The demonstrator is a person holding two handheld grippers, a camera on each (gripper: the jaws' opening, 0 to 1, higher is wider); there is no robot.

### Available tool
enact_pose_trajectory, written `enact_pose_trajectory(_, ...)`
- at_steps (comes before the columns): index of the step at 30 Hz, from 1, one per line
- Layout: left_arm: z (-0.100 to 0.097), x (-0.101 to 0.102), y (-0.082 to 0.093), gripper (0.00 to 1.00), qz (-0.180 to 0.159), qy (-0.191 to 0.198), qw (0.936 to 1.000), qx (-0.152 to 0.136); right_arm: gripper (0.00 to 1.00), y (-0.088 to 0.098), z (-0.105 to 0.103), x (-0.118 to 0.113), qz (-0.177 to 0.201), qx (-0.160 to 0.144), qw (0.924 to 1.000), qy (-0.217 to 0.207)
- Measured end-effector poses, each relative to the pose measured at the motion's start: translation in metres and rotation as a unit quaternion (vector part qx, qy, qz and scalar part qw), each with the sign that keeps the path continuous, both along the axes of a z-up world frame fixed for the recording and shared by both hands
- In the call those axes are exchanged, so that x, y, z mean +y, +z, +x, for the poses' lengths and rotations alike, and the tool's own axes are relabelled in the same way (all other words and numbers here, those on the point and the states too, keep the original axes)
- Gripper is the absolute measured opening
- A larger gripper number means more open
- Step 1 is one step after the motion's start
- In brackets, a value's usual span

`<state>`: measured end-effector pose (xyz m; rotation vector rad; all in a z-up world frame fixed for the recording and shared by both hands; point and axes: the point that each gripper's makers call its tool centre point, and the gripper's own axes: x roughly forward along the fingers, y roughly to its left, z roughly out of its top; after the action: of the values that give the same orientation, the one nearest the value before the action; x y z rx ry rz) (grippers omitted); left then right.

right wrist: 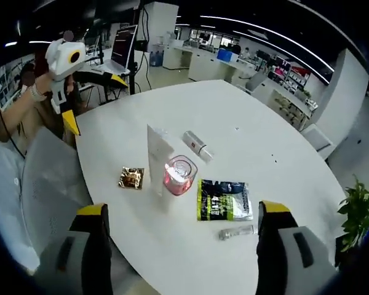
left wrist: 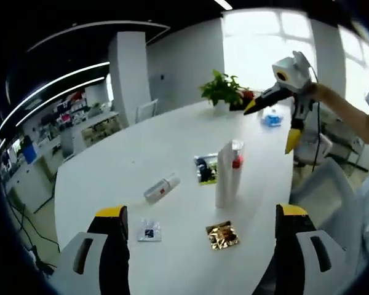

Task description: Arrange the skincare products in the storage area until every visible bottle or jar stands upright without overlapping.

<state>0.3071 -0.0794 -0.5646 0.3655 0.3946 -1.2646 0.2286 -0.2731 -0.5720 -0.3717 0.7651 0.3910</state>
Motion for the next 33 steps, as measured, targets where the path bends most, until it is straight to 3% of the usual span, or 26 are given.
enact_pose_trajectory(5, -0.003, -0.001, 0.002, 0.97, -0.005, 0.000, 1.0000, 0.000, 0.99, -0.011, -0.006, 0.004, 0.023, 0.003, 0.9997, -0.010)
enact_pose_trajectory(10, -0.005, -0.002, 0.002, 0.97, -0.007, -0.003, 1.0000, 0.002, 0.90, -0.016, -0.009, 0.002, 0.049, 0.004, 0.9984, -0.028)
enact_pose_trajectory(20, -0.013, -0.006, 0.000, 0.97, -0.009, -0.011, 0.9999, 0.009, 0.60, -0.023, -0.011, -0.006, 0.084, -0.003, 0.9955, -0.045)
enact_pose_trajectory(24, -0.014, -0.006, -0.002, 0.97, -0.009, -0.010, 0.9998, 0.012, 0.54, -0.029, -0.006, -0.025, 0.092, -0.005, 0.9938, -0.062)
enact_pose_trajectory(33, -0.016, -0.008, -0.002, 0.97, -0.011, -0.013, 0.9997, 0.015, 0.43, -0.060, -0.001, -0.065, 0.111, 0.026, 0.9871, -0.113)
